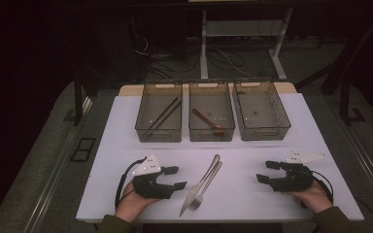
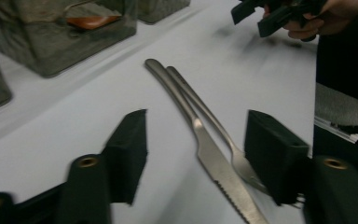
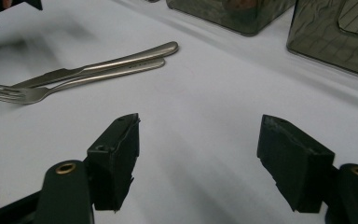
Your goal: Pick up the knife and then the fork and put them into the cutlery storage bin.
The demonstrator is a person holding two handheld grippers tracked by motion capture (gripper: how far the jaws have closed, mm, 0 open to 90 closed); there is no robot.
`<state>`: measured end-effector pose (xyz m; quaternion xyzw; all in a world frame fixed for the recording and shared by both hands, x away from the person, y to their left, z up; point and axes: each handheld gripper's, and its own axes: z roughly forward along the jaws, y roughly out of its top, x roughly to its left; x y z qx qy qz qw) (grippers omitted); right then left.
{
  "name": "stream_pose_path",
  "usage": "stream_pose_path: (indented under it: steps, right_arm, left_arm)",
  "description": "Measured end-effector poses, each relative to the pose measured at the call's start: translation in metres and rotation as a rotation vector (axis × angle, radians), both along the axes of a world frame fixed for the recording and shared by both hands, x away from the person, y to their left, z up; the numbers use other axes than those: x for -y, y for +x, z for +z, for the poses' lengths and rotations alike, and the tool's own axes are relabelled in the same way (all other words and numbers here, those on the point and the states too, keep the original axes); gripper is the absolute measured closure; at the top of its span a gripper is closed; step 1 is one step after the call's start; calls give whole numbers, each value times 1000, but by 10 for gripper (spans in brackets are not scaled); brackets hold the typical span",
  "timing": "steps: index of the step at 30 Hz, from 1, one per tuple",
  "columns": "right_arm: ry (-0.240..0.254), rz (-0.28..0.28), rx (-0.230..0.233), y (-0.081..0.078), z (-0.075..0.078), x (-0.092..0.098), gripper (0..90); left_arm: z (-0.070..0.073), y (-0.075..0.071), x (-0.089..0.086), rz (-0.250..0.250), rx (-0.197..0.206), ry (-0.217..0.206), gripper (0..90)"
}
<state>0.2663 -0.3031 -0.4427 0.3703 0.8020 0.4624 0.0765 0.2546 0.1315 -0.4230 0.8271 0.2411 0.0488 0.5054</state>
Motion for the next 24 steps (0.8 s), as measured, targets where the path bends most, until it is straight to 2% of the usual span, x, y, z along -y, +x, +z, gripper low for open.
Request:
stream_pose_path:
  steps: [6,10,17,24]
  right_arm:
    - [-8,11,3,-2,0,-1,287]
    - [-14,14,9,-2,0,-2,287]
    - [-20,15,4,-1,-1,-3,287]
    - [-27,12,1,-1,-1,-3,287]
  left_arm:
    - [-3,-2,24,-17,-20,58,737]
    - [-6,-1,33,-37,-38,89,871]
    - [-17,-1,45,-63,-62,138,889]
    - [-23,-2,55,-82,-50,196,888]
